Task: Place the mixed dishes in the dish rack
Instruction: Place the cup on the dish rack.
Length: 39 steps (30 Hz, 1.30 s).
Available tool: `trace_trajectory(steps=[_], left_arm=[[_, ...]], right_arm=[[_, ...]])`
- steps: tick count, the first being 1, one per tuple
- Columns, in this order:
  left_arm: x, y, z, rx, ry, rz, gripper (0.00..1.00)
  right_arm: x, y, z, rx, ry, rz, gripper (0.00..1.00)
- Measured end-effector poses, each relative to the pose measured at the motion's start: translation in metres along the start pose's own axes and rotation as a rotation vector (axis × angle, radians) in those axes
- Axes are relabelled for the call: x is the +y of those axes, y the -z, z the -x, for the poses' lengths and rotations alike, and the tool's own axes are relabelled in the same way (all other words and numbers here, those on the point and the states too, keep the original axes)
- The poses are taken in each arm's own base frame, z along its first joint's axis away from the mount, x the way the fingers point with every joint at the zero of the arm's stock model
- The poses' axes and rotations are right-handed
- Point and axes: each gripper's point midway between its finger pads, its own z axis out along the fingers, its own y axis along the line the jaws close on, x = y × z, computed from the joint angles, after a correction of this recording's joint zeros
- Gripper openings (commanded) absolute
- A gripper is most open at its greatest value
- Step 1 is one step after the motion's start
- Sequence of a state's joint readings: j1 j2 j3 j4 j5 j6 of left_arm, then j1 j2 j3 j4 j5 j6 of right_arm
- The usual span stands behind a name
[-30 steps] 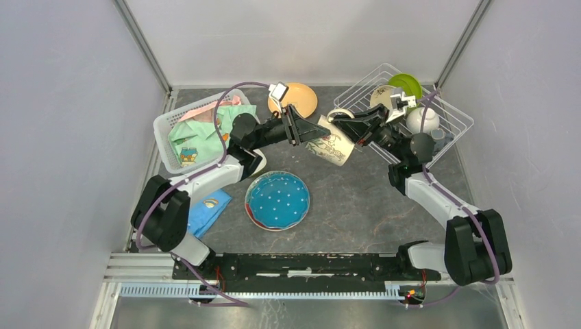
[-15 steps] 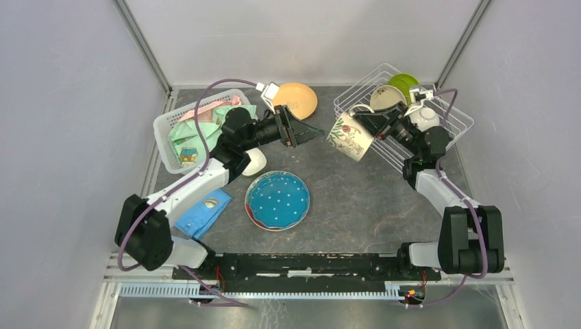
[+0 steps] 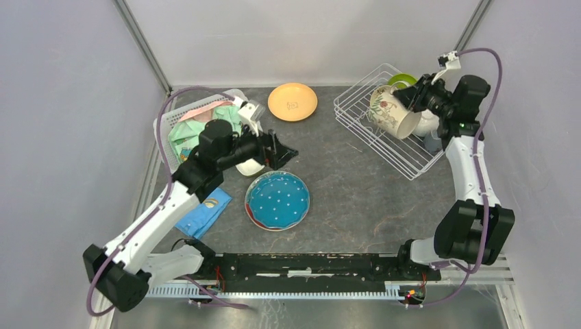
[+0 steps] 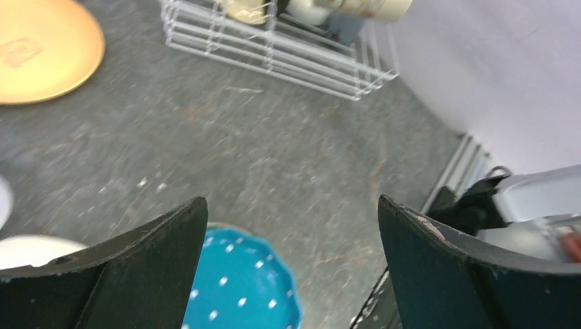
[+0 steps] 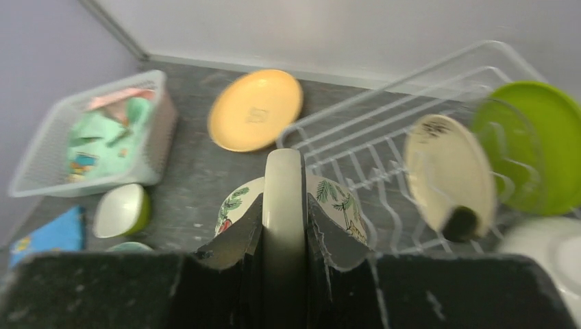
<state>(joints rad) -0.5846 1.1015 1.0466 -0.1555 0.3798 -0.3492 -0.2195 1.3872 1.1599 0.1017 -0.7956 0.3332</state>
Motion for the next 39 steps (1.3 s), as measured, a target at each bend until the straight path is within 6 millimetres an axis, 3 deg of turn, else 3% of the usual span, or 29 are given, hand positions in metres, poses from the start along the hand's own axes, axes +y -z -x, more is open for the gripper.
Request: trace_trajectory(steps=[4,12,18,24,32,39], left_arm=[[0.014,0.025,-0.025,0.015,-0.051,0.077,1.0],[0.038,0.035,-0.07,0.092,-0.068,0.155,1.0],[0.055,0.038,-0.1,0.149,-0.075,0.2,1.0],[0.059,0.04,-0.099,0.146,-0.096,0.221,1.0],[0.059,0.046,-0.093,0.115,-0.114,0.237,1.0],[0.06,0.049,-0.091,0.102,-0.118,0.248,1.0]], right_arm=[[-0.035,0.005,0.004,0.097,0.067,-0.158,0.0],[-0.1,0.024,-0.046,0.391,0.08,-0.415,0.0],[-0.126,0.04,-0.075,0.566,0.093,-0.527,0.0],[-0.138,0.041,-0.102,0.71,0.135,-0.595,0.0],[-0.152,0.022,-0.136,0.875,0.168,-0.635,0.0],[-0.17,0.02,-0.143,0.931,0.195,-0.71,0.03]])
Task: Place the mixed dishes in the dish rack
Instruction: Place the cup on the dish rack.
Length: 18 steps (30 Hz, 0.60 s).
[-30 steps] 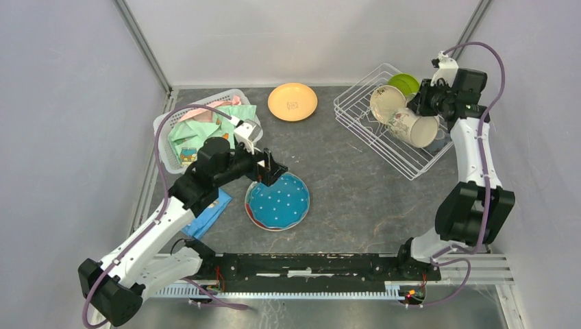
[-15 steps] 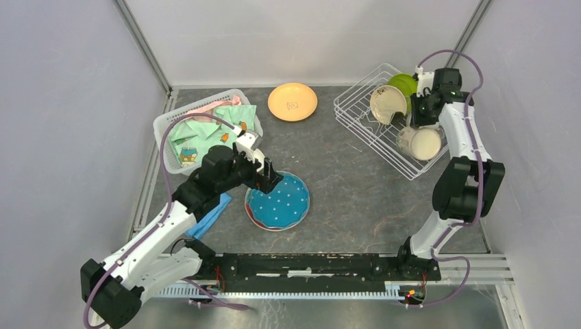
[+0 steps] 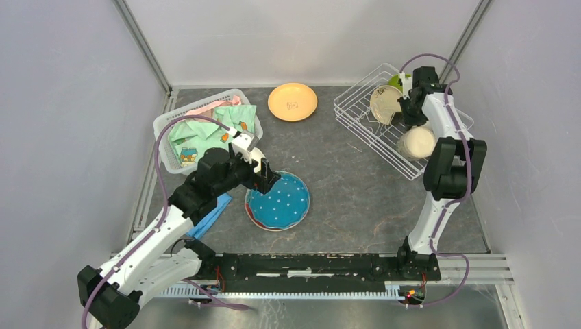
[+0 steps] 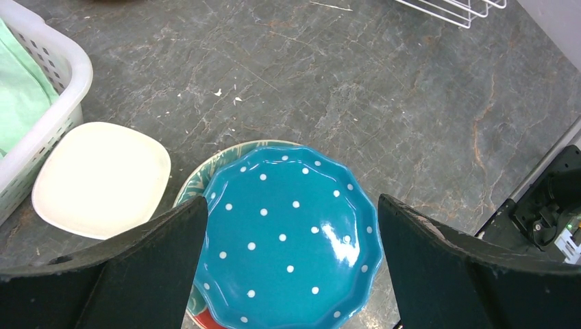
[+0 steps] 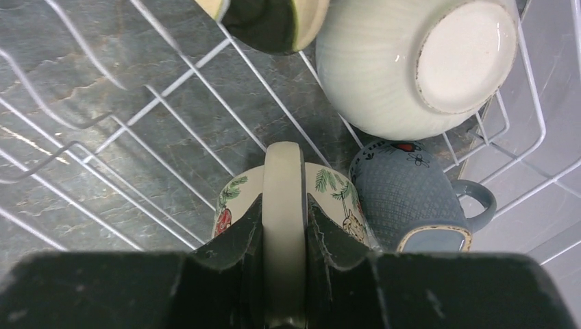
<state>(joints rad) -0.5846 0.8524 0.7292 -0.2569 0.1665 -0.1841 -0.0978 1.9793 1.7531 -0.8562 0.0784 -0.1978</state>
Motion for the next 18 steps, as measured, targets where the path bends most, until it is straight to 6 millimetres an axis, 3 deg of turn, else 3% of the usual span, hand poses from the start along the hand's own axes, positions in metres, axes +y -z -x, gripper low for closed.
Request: trace_trajectory(steps=[2,6,11,18], left_arm=[[0.0,0.0,0.0,0.0,0.0,0.002,1.0],[0.002,0.0,-0.001,0.002,0.0,0.008,1.0],[0.002,0.0,0.0,0.001,-0.001,0.013,1.0],[0.003,0.001,0.0,-0.002,-0.001,0.02,1.0]], right_arm=[[-0.003,-0.004,-0.003,0.016,-0.001,-0.018,0.13],[-0.01,-0.011,-0.008,0.043,-0.016,-0.062,0.19],[-0.011,-0.013,-0.008,0.044,-0.04,-0.073,0.39],[-0.018,-0.008,0.015,-0.037,-0.07,-0.074,0.48]])
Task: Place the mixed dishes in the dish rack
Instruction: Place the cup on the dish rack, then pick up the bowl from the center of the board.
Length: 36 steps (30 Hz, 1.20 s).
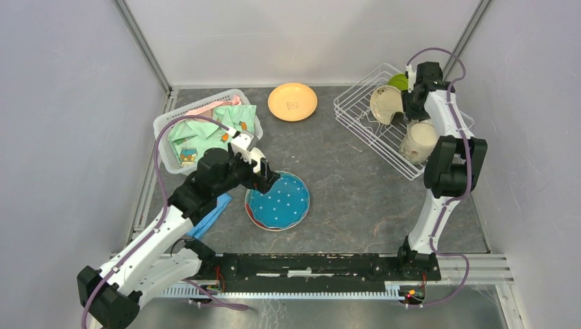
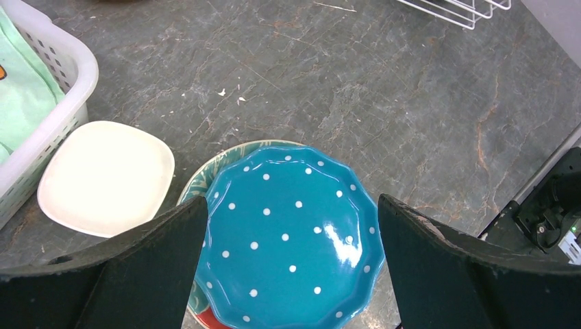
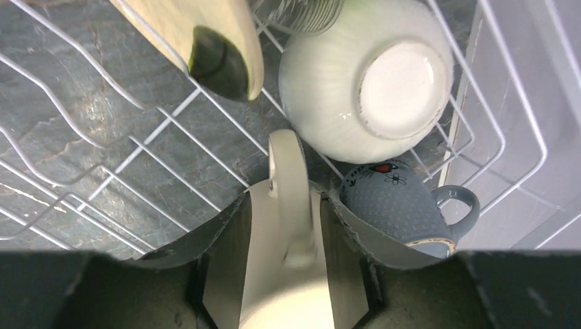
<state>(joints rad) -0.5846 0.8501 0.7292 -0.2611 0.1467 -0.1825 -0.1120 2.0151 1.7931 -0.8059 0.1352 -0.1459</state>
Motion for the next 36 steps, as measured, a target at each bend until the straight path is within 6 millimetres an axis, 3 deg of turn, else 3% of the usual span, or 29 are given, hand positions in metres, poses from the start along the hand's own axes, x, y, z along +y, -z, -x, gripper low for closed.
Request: trace_trajectory(steps=[6,13,17,20,24,28,36], left_arm=[[0.002,0.0,0.001,-0.005,-0.001,0.01,1.0],[0.002,0.001,0.002,-0.009,-0.002,0.013,1.0],[0.002,0.001,0.002,-0.009,-0.002,0.015,1.0],[0.003,0.001,0.002,-0.008,-0.002,0.017,1.0],[0.011,-0.002,-0.006,0.021,0.003,0.059,1.0],[0.029,-0.006,-0.02,0.076,0.008,0.152,1.0],[0.055,-0.006,-0.036,0.134,0.013,0.298,0.97]], right_arm=[[-0.007,0.009,0.019,-0.055,-0.013,-0.002,0.55],[-0.009,0.023,0.026,-0.081,-0.021,0.001,0.62],[-0.01,0.042,0.026,-0.107,-0.038,0.001,0.79],[-0.003,0.065,0.021,-0.138,-0.045,0.009,0.85],[0.012,0.098,0.012,-0.197,-0.042,0.034,0.98],[0.03,0.125,0.014,-0.284,-0.036,0.071,0.98],[0.086,0.141,-0.019,-0.391,-0.015,0.185,0.98]])
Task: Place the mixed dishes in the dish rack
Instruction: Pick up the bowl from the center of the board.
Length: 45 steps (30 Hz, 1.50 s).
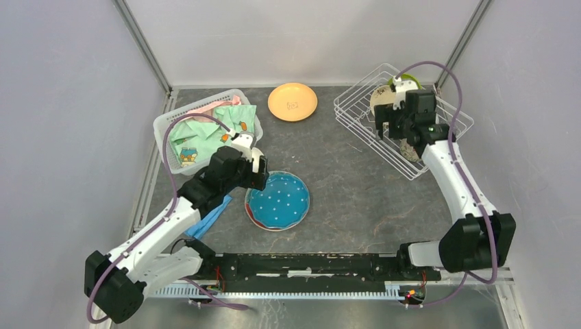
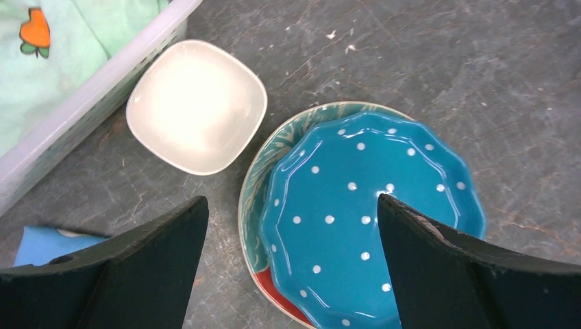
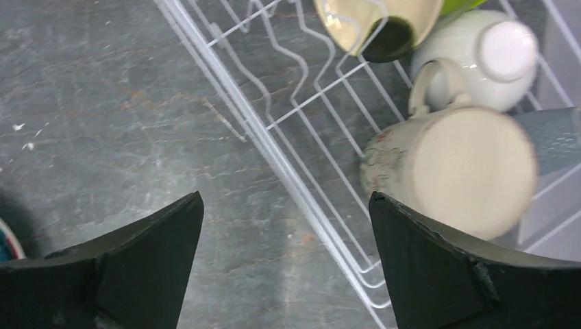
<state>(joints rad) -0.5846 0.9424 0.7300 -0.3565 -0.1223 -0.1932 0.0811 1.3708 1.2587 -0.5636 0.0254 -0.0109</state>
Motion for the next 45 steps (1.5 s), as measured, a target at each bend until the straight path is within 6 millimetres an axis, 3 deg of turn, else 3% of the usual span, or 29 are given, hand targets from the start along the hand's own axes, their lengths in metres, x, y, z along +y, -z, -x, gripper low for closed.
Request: trace_trajectory(steps=[8,15,20,23,26,29,35,40,45], left_arm=[[0.011,-0.018,-0.036,0.166,0.034,0.085,0.86],[0.015,-0.02,-0.04,0.203,0.101,0.12,0.83],[0.025,-0.02,-0.03,0.173,0.121,0.162,0.81],[0.025,-0.026,-0.011,0.135,0.109,0.168,0.76],[0.022,-0.041,0.012,0.099,0.079,0.165,0.7],[0.022,-0.062,0.021,0.113,0.032,0.172,0.67],[0.025,-0.096,-0.003,0.22,-0.028,0.187,0.64],[0.03,-0.109,-0.022,0.285,-0.038,0.203,0.59],[0.034,-0.118,-0.029,0.313,-0.047,0.214,0.55]], right_arm=[[0.051,0.001,-0.038,-0.056,-0.012,0.093,0.98],[0.061,0.001,-0.045,-0.115,-0.026,0.115,0.98],[0.075,0.003,-0.048,-0.146,-0.041,0.181,0.98],[0.085,0.005,-0.048,-0.168,-0.045,0.231,0.98],[0.092,0.01,-0.049,-0.192,-0.047,0.273,0.98],[0.095,0.016,-0.045,-0.224,-0.047,0.297,0.98],[0.096,0.035,-0.027,-0.315,-0.042,0.321,0.98],[0.097,0.042,-0.02,-0.351,-0.038,0.333,0.98],[0.099,0.047,-0.019,-0.371,-0.035,0.351,0.98]])
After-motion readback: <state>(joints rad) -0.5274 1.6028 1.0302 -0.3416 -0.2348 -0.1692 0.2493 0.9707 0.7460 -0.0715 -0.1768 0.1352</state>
